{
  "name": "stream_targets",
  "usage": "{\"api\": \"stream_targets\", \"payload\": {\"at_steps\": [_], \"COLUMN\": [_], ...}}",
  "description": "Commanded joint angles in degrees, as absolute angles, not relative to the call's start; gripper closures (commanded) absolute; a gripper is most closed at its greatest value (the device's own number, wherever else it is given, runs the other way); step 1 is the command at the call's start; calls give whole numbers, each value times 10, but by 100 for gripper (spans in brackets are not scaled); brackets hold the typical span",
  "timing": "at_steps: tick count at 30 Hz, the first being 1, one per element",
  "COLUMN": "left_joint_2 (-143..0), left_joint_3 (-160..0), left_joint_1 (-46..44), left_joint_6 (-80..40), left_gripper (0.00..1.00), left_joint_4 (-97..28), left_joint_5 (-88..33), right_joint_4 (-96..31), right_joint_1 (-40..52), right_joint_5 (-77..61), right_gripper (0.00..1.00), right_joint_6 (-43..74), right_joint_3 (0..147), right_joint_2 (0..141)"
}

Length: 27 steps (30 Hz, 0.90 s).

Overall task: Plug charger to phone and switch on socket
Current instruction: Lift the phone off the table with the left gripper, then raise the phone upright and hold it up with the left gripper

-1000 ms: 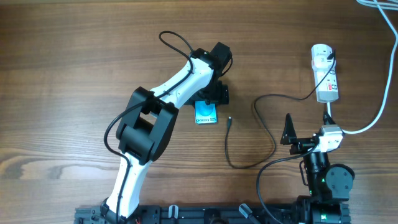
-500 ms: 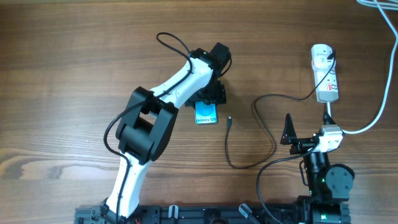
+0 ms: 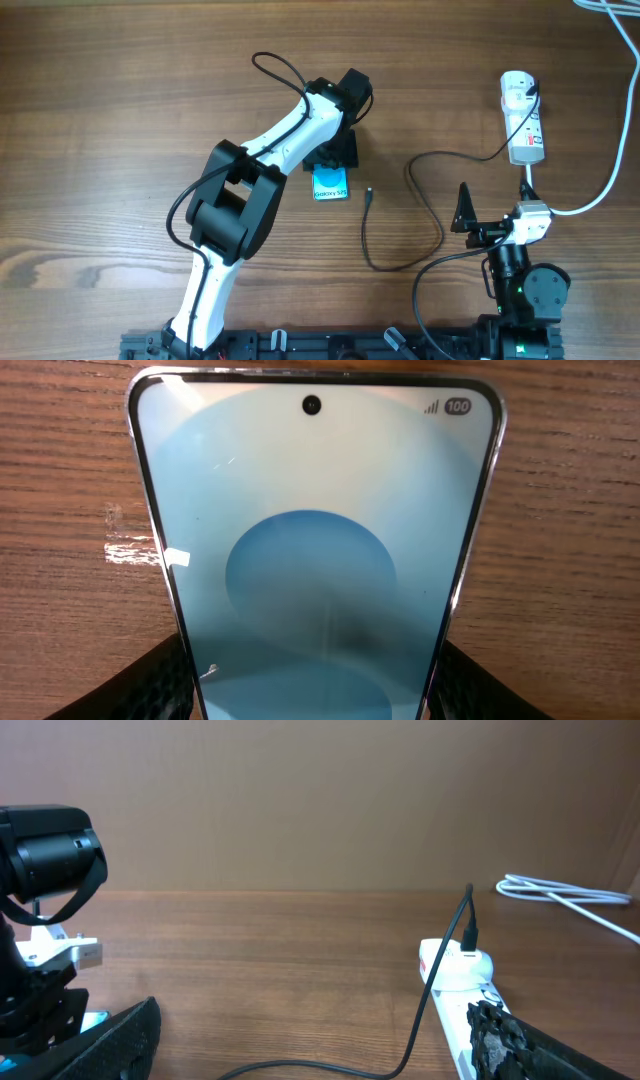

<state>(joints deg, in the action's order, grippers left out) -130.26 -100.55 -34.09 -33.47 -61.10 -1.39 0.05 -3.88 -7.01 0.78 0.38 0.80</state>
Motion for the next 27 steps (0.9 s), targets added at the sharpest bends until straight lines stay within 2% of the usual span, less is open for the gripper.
{"api": "stream_targets", "payload": {"at_steps": [1,10,16,22,27], "left_joint_2": [-1312,-1298,-1265,-1265,-1265], "left_joint_3": [-996,-1083,-1096,-1096,-1096], "left_joint_1": [-339,-331,-259,-198,-159], "left_joint_6": [-339,-339,-336,-333,-296], "left_gripper": [38,37,37,38,38], "left_joint_4": [-626,-702,-724,-764,-775], "left_joint_5": [-19,-51,-296,-446,-686], "right_joint_4": [4,4,4,4,4], "right_joint_1": [-37,-37,-37,-37,-37], "right_joint_5": [-64,-64,-64,-64,-64], "right_gripper": [0,0,0,0,0], "right_joint_6": [2,2,2,2,2], "right_joint_3": [3,3,3,3,3], "right_joint_2": [9,9,9,9,9]}}
